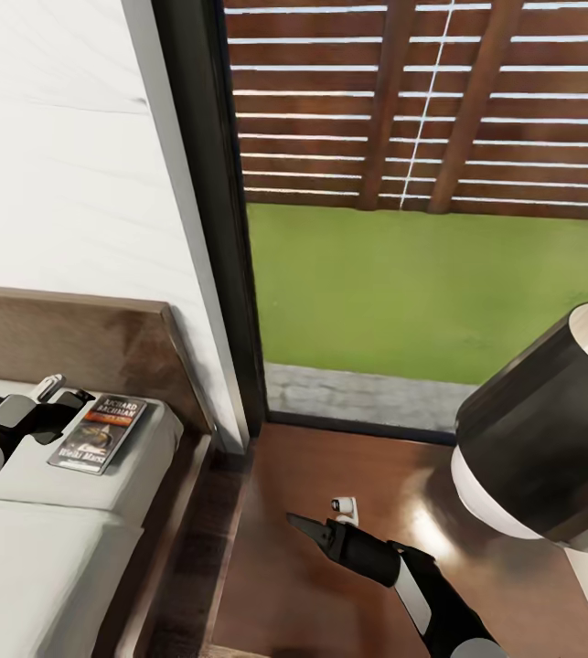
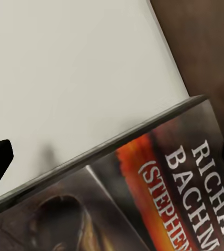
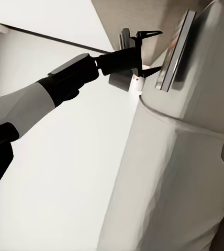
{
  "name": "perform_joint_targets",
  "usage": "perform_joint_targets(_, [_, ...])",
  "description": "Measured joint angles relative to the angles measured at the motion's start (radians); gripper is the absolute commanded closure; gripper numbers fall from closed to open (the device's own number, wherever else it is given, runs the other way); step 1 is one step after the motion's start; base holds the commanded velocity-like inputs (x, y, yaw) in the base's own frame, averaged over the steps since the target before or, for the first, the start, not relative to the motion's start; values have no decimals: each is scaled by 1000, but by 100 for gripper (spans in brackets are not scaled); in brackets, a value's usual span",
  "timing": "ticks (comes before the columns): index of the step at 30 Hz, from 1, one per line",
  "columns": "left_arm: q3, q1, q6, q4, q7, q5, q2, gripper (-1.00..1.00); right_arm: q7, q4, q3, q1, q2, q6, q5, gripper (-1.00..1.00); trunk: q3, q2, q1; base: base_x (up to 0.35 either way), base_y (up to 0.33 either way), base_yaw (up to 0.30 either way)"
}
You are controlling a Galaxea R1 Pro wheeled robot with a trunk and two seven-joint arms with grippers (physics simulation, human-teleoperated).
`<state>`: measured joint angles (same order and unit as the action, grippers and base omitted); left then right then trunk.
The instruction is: In the bedroom, move the book from the bed onto either nightstand, and place the two sandals side by side next to the bed.
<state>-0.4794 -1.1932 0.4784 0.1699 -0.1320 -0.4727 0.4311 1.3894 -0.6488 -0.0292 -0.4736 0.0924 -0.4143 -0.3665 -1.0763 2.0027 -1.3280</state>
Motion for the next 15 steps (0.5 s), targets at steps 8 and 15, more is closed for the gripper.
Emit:
perform_joint_targets(8, [0,0,0,0,1,-1,0,-100,0,0,0,0,-1,0,-1,-100,-8,0,0,0,0,0])
perform_joint_targets(15, [-1,0,0,0,1,0,1,-100,0,0,0,0,-1,0,-2,-100,-14,0,0,0,0,0])
